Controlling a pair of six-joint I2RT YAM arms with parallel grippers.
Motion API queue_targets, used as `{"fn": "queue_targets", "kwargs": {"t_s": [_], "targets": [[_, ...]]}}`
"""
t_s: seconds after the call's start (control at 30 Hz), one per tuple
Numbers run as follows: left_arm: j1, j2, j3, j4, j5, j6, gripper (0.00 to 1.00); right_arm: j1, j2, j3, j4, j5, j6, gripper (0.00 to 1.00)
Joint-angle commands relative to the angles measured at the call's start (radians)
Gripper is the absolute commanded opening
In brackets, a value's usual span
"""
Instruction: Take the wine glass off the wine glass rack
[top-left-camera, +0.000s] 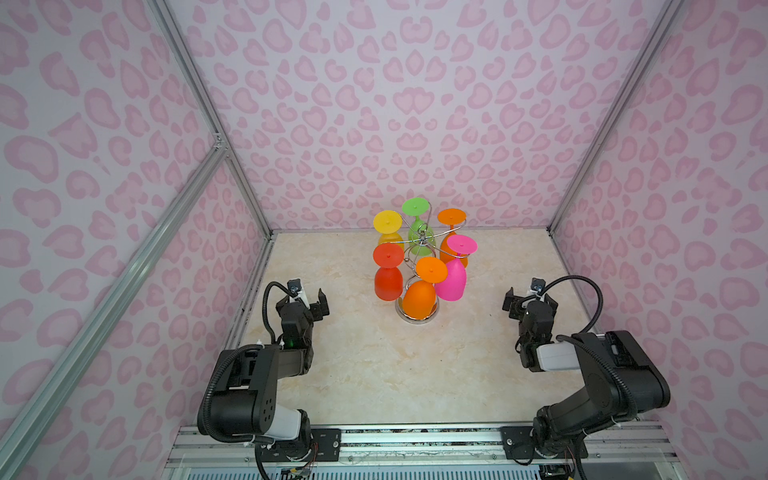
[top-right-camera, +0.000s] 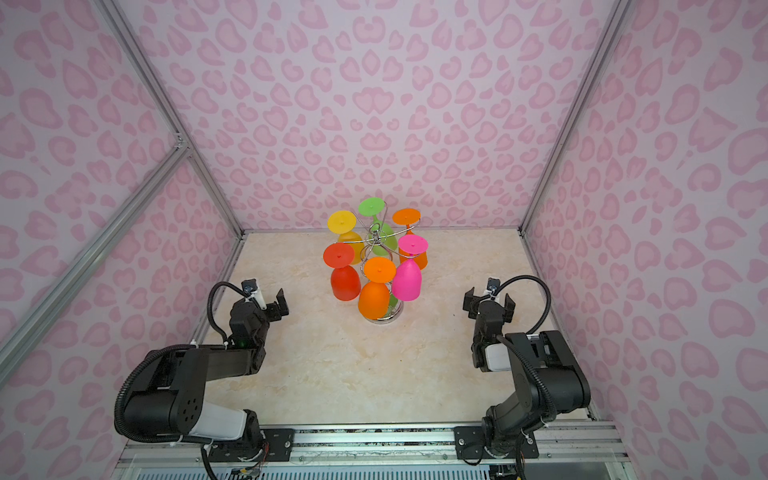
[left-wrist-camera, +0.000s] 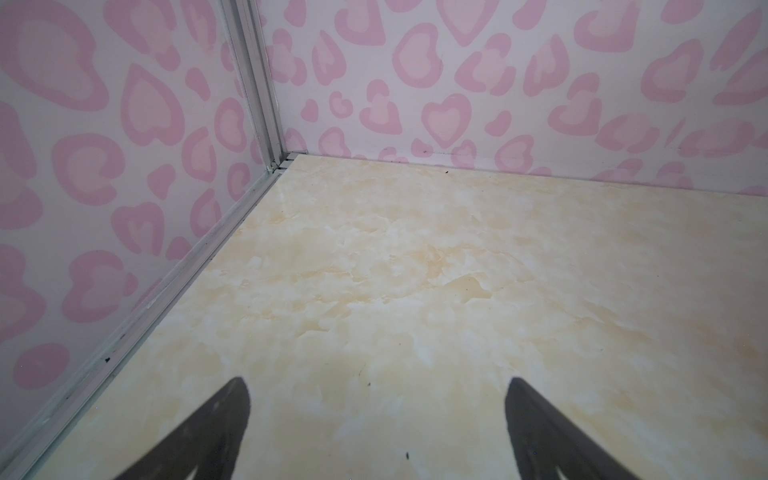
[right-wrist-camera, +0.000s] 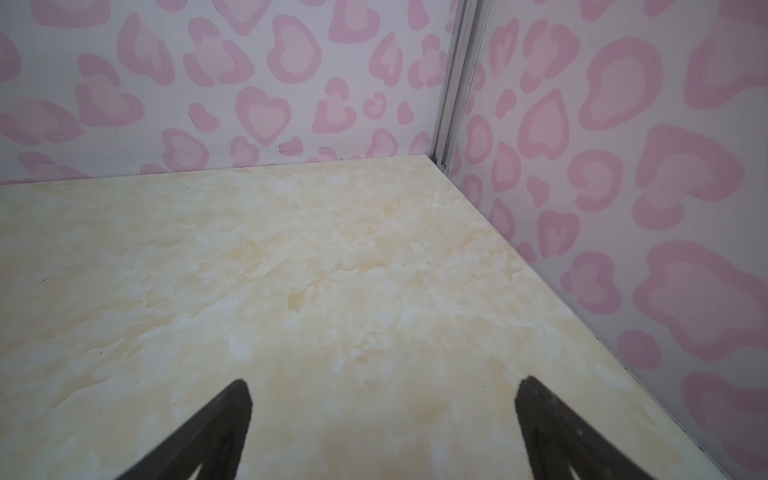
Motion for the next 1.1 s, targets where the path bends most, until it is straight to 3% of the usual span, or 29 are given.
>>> {"fn": "queue_targets", "kwargs": {"t_s": [0.0, 0.83, 0.93, 1.07], "targets": [[0.002, 0.004, 0.009, 0.012, 0.002, -0.004, 0.97, 0.0, 0.005, -0.003, 0.022, 0.007, -0.003, 0.99], [0.005, 0.001, 0.007, 0.01, 0.007, -0.005, 0.97, 0.002, 0.003, -0.006, 0.025, 0.007, -0.003, 0.97], [0.003, -0.003, 0.012, 0.006, -0.008, -0.01, 0.97, 0.004, -0.062, 0.03, -0.098, 0.026, 0.004, 0.95], [0.002, -0.097, 0.075, -0.181, -0.079, -0.032, 0.98, 0.006, -0.159, 0.105, -0.3, 0.019, -0.006, 0.93]]}}
